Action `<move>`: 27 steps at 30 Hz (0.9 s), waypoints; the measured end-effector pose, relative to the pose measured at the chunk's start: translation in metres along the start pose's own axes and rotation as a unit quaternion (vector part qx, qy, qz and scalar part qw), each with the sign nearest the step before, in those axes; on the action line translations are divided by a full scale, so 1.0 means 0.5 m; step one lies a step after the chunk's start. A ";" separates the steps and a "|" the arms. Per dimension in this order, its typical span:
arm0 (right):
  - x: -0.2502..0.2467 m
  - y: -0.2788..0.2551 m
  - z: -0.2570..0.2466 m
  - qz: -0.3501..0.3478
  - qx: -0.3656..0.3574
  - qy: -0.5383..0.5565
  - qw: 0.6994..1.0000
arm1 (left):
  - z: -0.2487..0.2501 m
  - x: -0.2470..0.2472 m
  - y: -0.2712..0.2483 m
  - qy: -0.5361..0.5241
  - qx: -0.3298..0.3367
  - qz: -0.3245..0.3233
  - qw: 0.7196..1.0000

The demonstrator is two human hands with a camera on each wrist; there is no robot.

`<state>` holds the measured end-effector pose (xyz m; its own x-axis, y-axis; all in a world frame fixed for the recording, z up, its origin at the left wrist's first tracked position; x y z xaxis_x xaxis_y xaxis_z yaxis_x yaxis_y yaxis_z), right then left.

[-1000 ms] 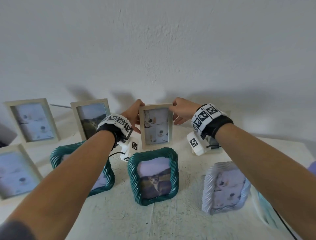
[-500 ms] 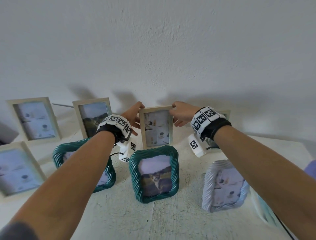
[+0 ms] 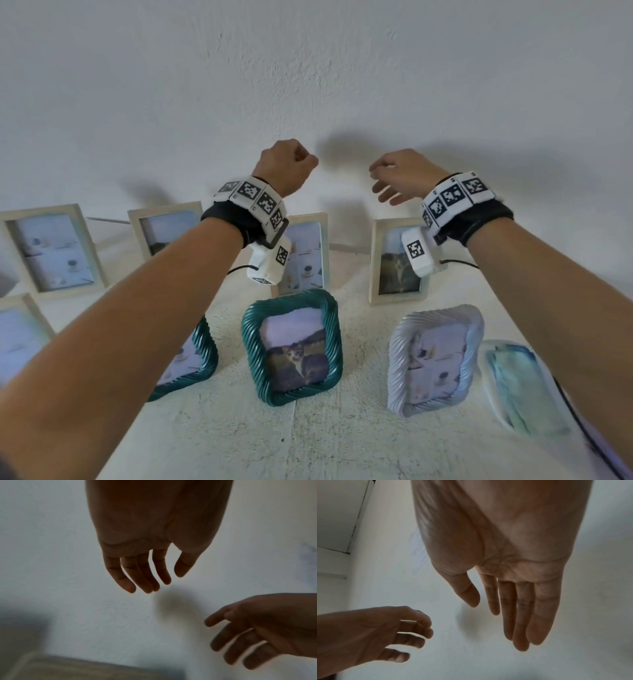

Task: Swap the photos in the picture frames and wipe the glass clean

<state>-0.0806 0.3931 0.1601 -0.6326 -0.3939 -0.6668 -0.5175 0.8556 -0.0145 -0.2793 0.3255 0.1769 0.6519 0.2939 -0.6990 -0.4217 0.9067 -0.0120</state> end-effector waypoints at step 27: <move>-0.108 -0.116 0.250 0.014 0.093 0.109 0.990 | 0.137 0.288 -0.042 0.177 -0.013 -0.175 0.968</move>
<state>0.0554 0.4067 0.1037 -0.7651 -0.4150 -0.4924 -0.3962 0.9061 -0.1482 -0.1334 0.3698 0.1255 0.5024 -0.1572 -0.8502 -0.2319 0.9228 -0.3077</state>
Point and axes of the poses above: each hand's wrist, its own y-axis towards the middle knuckle, its own x-axis out of the palm, z = x × y, the point moved 10 cm from there along y, towards the middle knuckle, and after that the axes turned 10 degrees about -x, right-handed, at the moved point
